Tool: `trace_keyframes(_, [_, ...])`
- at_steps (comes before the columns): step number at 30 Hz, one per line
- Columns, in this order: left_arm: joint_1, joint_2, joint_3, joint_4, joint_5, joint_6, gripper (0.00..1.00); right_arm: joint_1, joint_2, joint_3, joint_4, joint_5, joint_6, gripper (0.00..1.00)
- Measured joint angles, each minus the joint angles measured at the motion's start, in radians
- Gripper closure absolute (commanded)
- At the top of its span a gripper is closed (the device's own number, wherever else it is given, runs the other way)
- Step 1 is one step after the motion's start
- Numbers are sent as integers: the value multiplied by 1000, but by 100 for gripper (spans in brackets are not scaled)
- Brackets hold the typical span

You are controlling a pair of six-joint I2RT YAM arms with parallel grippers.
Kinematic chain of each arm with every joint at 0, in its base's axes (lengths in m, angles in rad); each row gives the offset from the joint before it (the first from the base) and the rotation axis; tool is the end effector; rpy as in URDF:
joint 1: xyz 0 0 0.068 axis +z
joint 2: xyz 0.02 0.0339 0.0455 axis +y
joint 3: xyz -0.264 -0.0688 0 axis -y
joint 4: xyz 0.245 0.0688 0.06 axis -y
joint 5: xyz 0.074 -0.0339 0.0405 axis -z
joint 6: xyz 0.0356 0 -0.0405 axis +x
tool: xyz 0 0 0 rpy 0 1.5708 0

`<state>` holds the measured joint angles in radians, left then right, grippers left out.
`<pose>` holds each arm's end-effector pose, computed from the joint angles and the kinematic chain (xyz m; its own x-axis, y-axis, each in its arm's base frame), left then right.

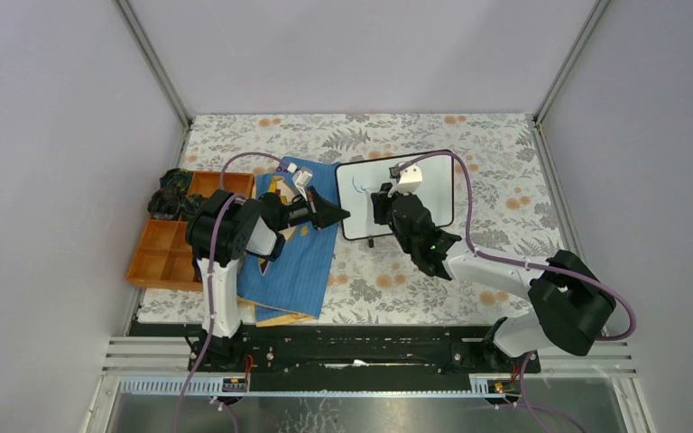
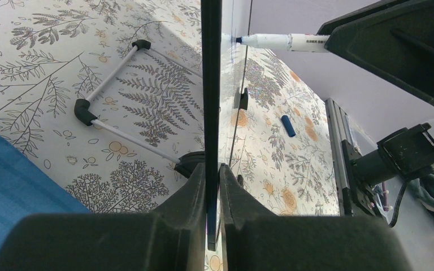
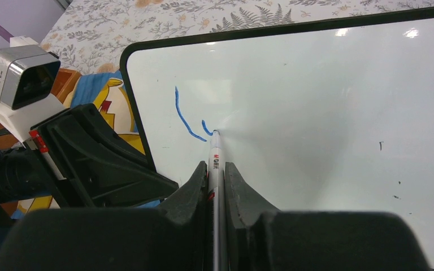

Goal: Write a sentence on the whiteboard

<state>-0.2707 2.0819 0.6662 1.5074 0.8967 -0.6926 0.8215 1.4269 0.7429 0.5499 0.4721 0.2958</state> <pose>0.3222 -0.1183 0.1198 -0.5174 -0.2701 -0.8120 0.7617 0.2871 -0.5808 0.2262 0.2194 0.2523 -0.1877 0.1794 -0.9657 -0.3036 0.9244 0.2307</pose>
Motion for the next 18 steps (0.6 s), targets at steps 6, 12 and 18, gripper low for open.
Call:
trace_keyframes(6, [0,0,0,-1,0,5,92,-5,0,9,0,0,-1,100])
trace_keyframes(12, [-1,0,0,-3,0,8,92,-6,0,11,0,-3,-4,100])
trace_keyframes(18, [-2,0,0,-3,0,10,92,-9,0,12,1,-14,-4,100])
